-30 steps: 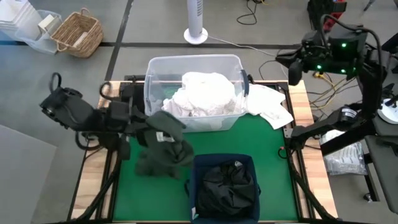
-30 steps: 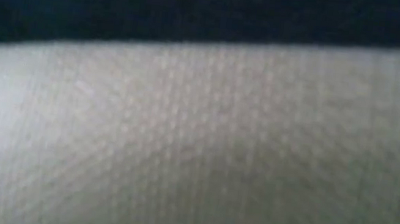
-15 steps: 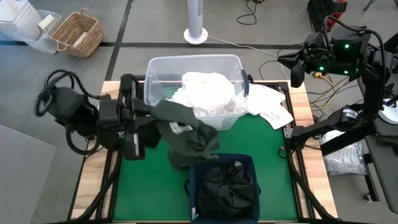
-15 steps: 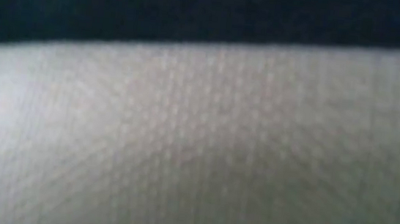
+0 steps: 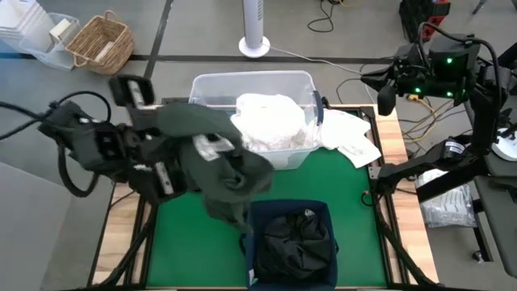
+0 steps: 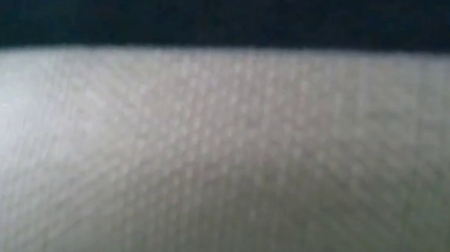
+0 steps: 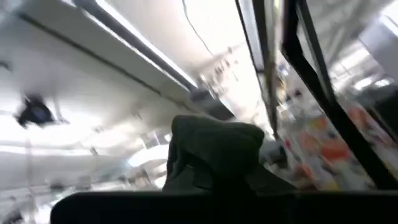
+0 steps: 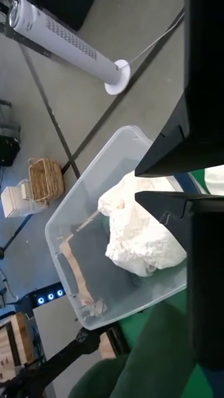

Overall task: Sort clothes
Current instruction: Put the green polo shirt into the blue laundry bin

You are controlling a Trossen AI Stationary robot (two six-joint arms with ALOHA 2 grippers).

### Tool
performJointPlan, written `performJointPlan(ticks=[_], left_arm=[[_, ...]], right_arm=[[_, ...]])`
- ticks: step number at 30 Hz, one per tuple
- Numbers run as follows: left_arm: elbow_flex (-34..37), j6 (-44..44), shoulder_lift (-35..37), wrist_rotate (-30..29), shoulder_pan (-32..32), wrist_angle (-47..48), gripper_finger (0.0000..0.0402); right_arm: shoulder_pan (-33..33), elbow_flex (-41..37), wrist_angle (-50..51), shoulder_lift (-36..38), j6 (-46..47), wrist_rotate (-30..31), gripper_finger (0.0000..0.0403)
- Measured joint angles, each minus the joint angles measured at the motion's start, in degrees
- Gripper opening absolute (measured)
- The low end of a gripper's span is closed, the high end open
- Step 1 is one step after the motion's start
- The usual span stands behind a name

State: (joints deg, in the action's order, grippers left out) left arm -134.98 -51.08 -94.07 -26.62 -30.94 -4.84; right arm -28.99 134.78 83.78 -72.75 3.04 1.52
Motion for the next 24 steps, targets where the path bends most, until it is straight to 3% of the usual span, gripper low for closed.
performJointPlan(ticks=[5,8,18,24], left_arm=[[0.03,-7.87,-1.07,1.75,0.74,-11.68,0.0],[0.05,-9.14,-1.21,6.29,1.58,-15.28,0.0],[0.01,0.5,-5.13,22.42,7.72,-33.24,0.0],[-0.04,7.17,-7.69,24.71,9.33,-43.54,0.0]], right_arm=[[0.0,0.0,0.01,0.0,-0.05,0.0,0.0038],[0.0,0.0,-0.01,0.0,-0.07,0.0,0.0038],[0.0,0.0,-0.01,-0.04,-0.07,0.02,0.0038],[0.0,0.0,-0.01,-0.04,-0.29,0.02,0.0038]])
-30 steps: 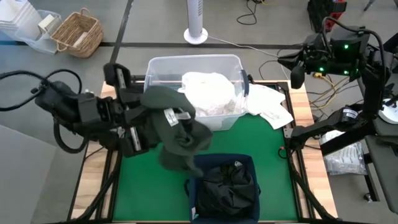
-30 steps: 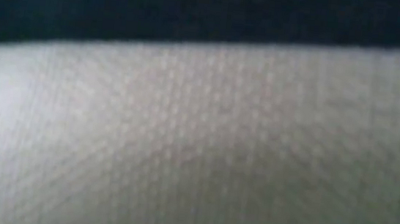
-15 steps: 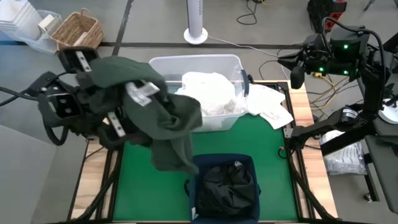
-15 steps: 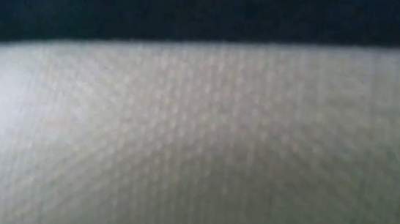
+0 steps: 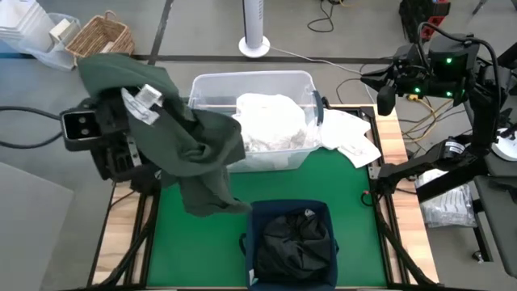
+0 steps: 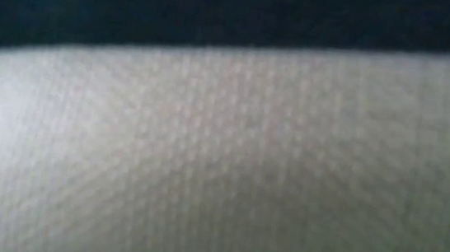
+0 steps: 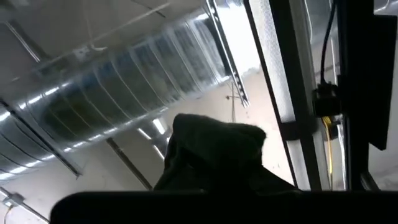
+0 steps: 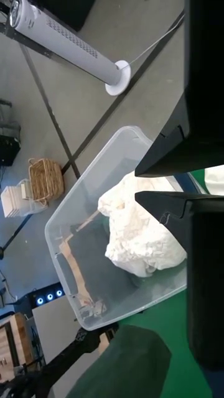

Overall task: Sort clothes
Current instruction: Put the green polo shirt into the blue laundry bin

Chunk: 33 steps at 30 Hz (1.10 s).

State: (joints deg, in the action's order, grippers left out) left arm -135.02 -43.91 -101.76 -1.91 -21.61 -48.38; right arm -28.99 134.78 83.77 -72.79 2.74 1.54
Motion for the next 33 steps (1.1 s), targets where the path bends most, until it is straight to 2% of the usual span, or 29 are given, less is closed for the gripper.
performJointPlan(ticks=[13,18,20,33], left_arm=[[0.04,5.21,-4.98,1.66,-0.02,-0.48,0.0],[0.04,2.26,-6.38,12.98,0.83,0.35,0.0],[0.04,2.1,-6.67,14.91,0.9,0.38,0.0],[0.04,0.82,-12.22,14.91,1.38,2.58,0.0]], right_arm=[[0.0,-0.14,-0.02,-0.04,-0.92,-0.01,0.0038],[0.0,-0.26,-0.02,-0.04,-1.27,-0.02,0.0038],[0.0,-0.31,0.0,-0.04,-1.27,-0.02,0.0038],[0.0,-0.33,0.0,-0.07,-1.27,-0.02,0.0038]])
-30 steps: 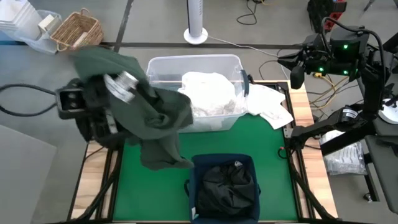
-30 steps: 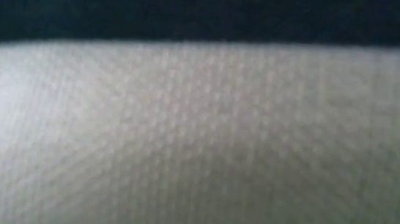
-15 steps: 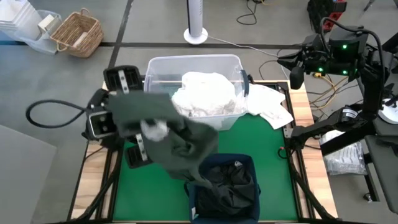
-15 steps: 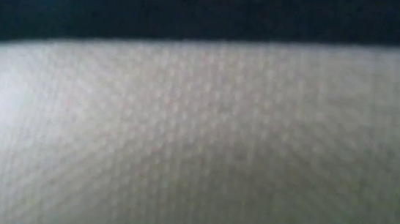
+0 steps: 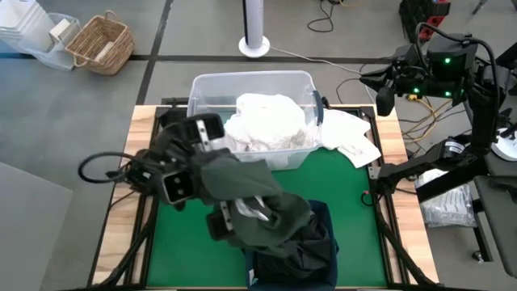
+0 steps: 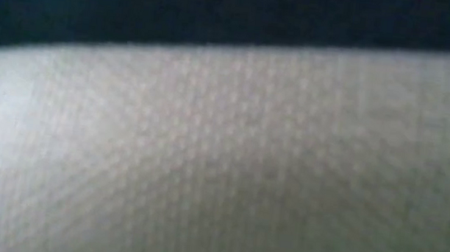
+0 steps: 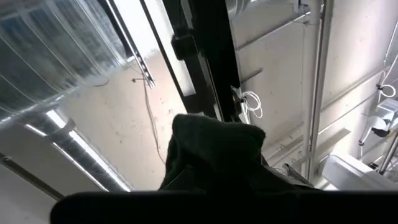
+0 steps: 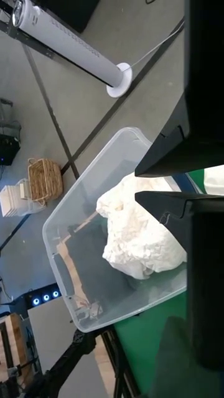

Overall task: Sort clothes
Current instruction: Put the green polo shirt into the blue laundry bin

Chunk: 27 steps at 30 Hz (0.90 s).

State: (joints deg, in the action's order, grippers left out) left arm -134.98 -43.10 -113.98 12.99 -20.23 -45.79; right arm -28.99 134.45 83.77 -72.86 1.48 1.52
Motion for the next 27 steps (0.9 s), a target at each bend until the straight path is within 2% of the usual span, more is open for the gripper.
performJointPlan(ticks=[7,11,17,24,27], left_arm=[[0.0,0.68,-2.99,-2.14,0.2,0.3,0.0],[0.0,6.41,-3.91,-6.23,0.57,0.21,0.0],[0.1,11.05,-5.99,-7.14,1.01,1.69,0.0],[0.0,17.2,-6.09,-15.22,1.05,12.08,0.0],[0.02,20.75,-6.11,-15.52,1.11,17.17,0.0]], right_arm=[[0.0,-0.06,0.0,-0.02,-0.15,0.0,0.0038],[0.0,-0.2,-0.02,-0.02,-0.26,0.0,0.0038],[0.0,-0.9,-0.02,-0.04,-0.74,0.0,0.0038],[0.0,-2.15,0.0,0.02,-0.74,-0.04,0.0038],[0.0,-2.79,-0.02,0.04,-0.9,-0.05,0.0038]])
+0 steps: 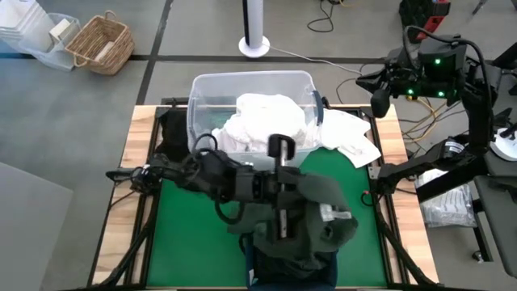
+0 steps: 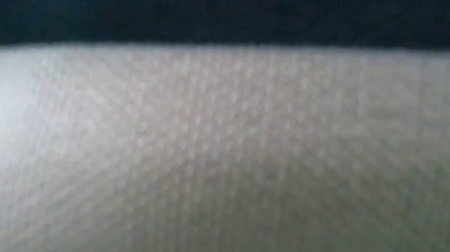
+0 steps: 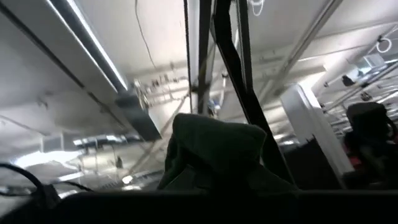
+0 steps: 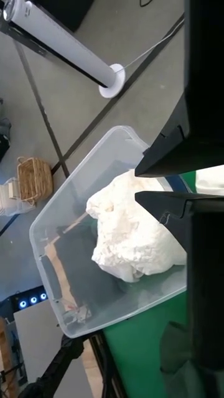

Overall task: Sort clothes
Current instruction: Put the green polo shirt into the blue laundry bin

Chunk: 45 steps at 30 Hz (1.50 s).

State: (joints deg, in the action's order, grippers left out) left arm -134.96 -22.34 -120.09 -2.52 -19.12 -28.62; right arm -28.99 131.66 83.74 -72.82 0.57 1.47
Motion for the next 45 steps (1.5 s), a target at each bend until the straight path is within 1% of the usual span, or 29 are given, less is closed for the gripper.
performJointPlan(ticks=[4,11,14,17,19,21,28,35,45], left_arm=[[-0.02,6.09,0.02,0.0,-0.06,3.75,0.0],[0.0,12.77,0.04,-0.02,-0.06,9.8,0.0],[0.0,19.32,0.2,-0.02,0.01,10.97,0.0],[0.0,28.16,0.48,0.02,0.34,13.02,0.0],[0.0,33.85,0.75,0.02,0.69,15.16,0.0],[-0.01,36.93,1.04,0.0,0.83,18.37,0.0],[0.0,42.23,3.45,-0.04,0.7,36.44,0.0],[-0.02,44.09,6.99,-4.87,0.49,58.29,0.0],[-0.02,51.52,8.09,-5.09,0.27,83.82,0.0]], right_arm=[[0.0,-1.19,-0.02,0.0,-0.17,-0.03,0.0038],[-0.01,-3.51,0.01,0.57,-0.62,-0.17,0.0038],[-0.01,-4.82,-0.01,1.36,-0.68,-0.17,0.0038],[-0.01,-6.02,-0.01,2.25,-0.67,-0.16,0.0038],[0.0,-6.57,0.01,2.88,-0.66,-0.15,0.0038],[-0.02,-7.07,-0.02,3.54,-0.65,-0.14,0.0038],[0.0,-8.93,0.0,5.95,-0.03,-0.12,0.0038],[-0.02,-10.55,0.0,7.63,0.95,-0.01,0.0038],[-0.02,-11.13,-0.06,7.38,0.93,-0.03,0.0038]])
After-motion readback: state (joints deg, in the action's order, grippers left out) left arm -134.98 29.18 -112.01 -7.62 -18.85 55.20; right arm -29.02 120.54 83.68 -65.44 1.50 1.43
